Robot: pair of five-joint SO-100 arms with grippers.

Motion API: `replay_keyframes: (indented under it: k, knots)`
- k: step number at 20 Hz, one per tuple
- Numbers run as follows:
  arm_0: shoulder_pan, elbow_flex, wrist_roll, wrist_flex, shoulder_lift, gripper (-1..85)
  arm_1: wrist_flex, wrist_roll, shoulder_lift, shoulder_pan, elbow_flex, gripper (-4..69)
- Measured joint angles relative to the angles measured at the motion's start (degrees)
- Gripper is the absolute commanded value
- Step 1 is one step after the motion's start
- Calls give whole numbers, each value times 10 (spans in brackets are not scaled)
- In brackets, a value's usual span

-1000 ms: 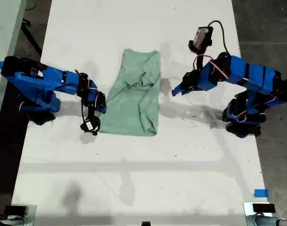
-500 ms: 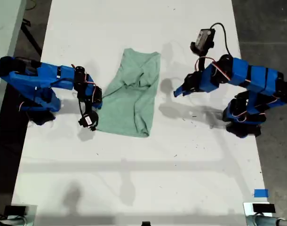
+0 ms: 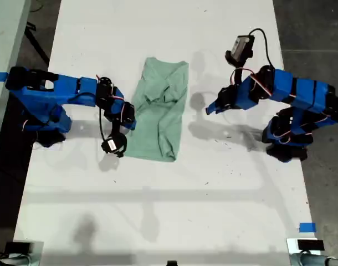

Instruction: Fold t-shirt

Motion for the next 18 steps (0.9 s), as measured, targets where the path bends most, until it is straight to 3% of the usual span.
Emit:
replay_keyframes:
  k: [7,9,12,18]
  knots:
    - [18,-208,1,25,-233,24,-4,11,17,-3,15,125]
    - [14,-269,1,48,-296,121,-4,18,26,-9,25,125]
    - [-11,-341,7,114,-320,200,-5,26,42,-15,43,125]
    - [-56,-352,68,241,-207,214,-18,32,54,-43,48,124]
